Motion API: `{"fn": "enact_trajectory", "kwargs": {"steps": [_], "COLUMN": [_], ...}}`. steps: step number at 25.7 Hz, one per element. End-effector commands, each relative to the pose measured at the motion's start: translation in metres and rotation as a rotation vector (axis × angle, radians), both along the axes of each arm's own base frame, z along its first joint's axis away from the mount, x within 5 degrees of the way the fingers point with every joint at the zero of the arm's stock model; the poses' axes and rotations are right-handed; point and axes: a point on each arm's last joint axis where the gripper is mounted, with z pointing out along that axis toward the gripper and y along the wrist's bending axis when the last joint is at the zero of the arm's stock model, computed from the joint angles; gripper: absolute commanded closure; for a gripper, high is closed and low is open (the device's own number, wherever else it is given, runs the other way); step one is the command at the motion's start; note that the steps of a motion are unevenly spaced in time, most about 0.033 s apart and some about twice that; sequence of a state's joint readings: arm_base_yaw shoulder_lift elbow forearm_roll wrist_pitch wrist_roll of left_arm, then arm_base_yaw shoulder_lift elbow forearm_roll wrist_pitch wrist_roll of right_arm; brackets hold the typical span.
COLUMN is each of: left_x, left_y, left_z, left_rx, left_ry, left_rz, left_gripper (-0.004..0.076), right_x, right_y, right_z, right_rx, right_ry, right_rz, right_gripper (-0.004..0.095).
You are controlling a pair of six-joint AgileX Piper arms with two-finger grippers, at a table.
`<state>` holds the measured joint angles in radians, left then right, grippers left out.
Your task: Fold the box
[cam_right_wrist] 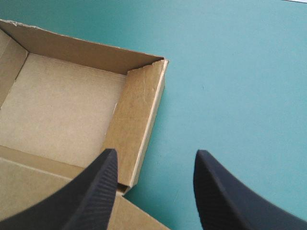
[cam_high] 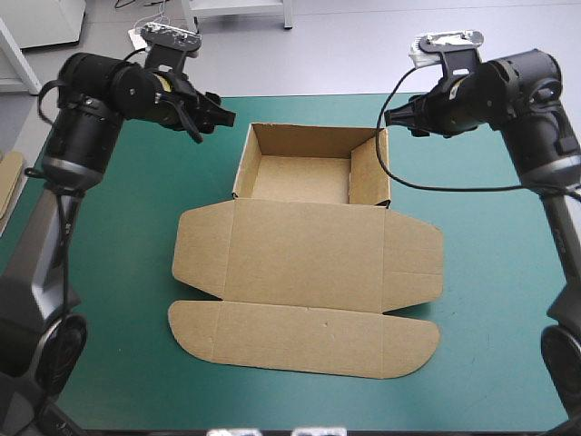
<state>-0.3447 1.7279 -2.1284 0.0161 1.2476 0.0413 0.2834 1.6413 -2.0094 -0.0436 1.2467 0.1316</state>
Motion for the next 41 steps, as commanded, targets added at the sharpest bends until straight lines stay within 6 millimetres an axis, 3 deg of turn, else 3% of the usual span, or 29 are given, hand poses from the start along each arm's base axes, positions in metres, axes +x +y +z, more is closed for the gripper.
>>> {"fn": "enact_trajectory", "kwargs": {"steps": [1, 6, 7, 13, 17, 19, 22, 25, 29, 35, 41], "left_x": [-0.047, -0.099, -0.121, -0.189, -0.238, -0.267, -0.295, -0.309, -0.318, -0.316, -0.316], "left_y": [0.017, 0.036, 0.044, 0.069, 0.087, 0.098, 0.108, 0.115, 0.118, 0.118, 0.118], "left_z": [0.029, 0.034, 0.033, 0.024, 0.010, 0.001, -0.010, -0.021, -0.034, -0.042, -0.042], "left_rx": [0.005, -0.008, -0.020, -0.075, -0.125, -0.156, -0.184, -0.158, -0.159, -0.144, -0.142], "left_ry": [-0.044, -0.085, -0.095, -0.147, -0.182, -0.210, -0.210, -0.180, -0.178, -0.158, -0.158], "left_rz": [0.002, 0.002, 0.009, 0.039, 0.067, 0.082, 0.102, 0.119, 0.120, 0.125, 0.124], "left_gripper": [0.0260, 0.0262, 0.0262, 0.0262, 0.0262, 0.0262, 0.0262, 0.0270, 0.0283, 0.0283, 0.0284], "right_x": [-0.037, -0.067, -0.073, -0.076, -0.057, -0.036, -0.006, 0.016, 0.046, 0.077, 0.109], "right_y": [-0.013, -0.022, -0.024, -0.024, -0.017, -0.011, 0.000, 0.008, 0.018, 0.031, 0.041], "right_z": [0.022, 0.019, 0.018, 0.020, 0.009, -0.007, -0.024, -0.036, -0.050, -0.064, -0.111], "right_rx": [-0.012, -0.016, -0.014, -0.008, -0.007, -0.013, -0.008, -0.013, -0.008, 0.029, 0.047], "right_ry": [-0.099, -0.133, -0.135, -0.160, -0.142, -0.099, -0.045, 0.016, 0.089, 0.141, 0.242], "right_rz": [0.002, -0.001, 0.003, 0.007, 0.023, 0.028, 0.035, 0.037, 0.032, 0.040, 0.014], "right_gripper": [0.0436, 0.0436, 0.0436, 0.0435, 0.0435, 0.0431, 0.0337, 0.0273, 0.0266, 0.0268, 0.0274]}}
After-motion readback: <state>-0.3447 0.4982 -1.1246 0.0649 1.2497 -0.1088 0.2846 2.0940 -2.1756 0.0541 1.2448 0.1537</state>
